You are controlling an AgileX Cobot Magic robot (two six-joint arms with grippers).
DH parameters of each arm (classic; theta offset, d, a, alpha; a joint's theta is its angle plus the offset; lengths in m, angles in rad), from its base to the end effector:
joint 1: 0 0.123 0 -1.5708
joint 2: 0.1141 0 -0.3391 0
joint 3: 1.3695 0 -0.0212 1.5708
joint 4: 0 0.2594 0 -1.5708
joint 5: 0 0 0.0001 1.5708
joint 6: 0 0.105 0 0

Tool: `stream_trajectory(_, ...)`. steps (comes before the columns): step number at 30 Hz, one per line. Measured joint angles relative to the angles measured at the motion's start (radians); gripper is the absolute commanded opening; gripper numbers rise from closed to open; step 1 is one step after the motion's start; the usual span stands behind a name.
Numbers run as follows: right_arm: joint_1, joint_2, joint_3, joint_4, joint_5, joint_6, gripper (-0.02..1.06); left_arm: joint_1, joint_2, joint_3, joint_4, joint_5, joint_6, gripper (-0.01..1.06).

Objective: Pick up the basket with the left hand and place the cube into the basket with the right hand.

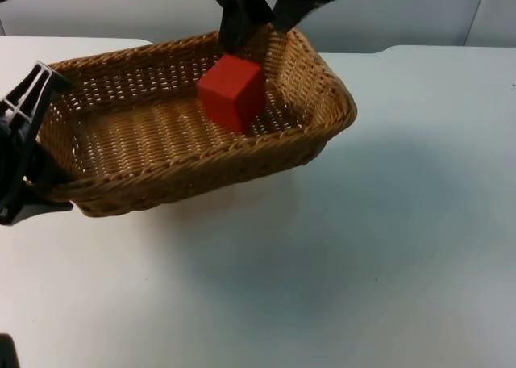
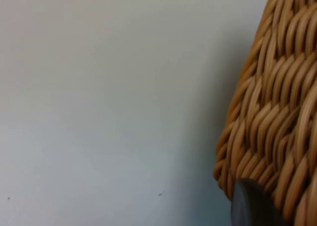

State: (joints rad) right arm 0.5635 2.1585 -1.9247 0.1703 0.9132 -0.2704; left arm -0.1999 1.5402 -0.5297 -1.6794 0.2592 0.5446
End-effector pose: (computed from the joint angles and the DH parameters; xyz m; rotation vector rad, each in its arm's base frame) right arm 0.4406 0.2951 0.2746 -0.9864 2.4522 0.3129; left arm 0.2546 -0.0790 0.1876 -1.0866 2.4086 -0.8440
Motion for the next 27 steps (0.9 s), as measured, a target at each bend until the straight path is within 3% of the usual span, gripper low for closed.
stream_trajectory(6,-0.001,-0.002,-0.01,-0.01,-0.012,0.025,0.64,0.0,0.0,0.002,0.0,0.0,0.0,0.0)
stream_trajectory(9,-0.003,-0.019,-0.04,-0.017,-0.016,0.038,0.44,0.0,0.0,0.002,0.0,0.0,0.0,0.0)
stream_trajectory(10,-0.007,-0.034,-0.053,-0.02,-0.016,0.049,0.44,0.0,0.0,0.002,0.0,0.0,0.0,0.0)
stream_trajectory(15,-0.066,-0.136,-0.083,-0.137,-0.021,0.185,0.0,0.0,0.0,0.002,0.0,0.0,0.0,0.0)
stream_trajectory(19,-0.157,-0.208,-0.088,-0.447,0.069,0.377,0.0,0.0,0.0,0.002,0.0,0.0,0.0,0.0)
stream_trajectory(20,-0.157,-0.208,-0.088,-0.447,0.069,0.377,0.0,0.0,0.0,0.002,0.0,0.0,0.0,0.0)
stream_trajectory(23,-0.227,-0.244,-0.088,-0.558,0.143,0.421,0.0,0.0,0.0,0.002,0.0,0.0,0.0,0.0)
stream_trajectory(27,-0.294,-0.306,-0.088,-0.545,0.153,0.443,0.0,0.0,0.0,0.002,0.0,0.0,0.0,0.0)
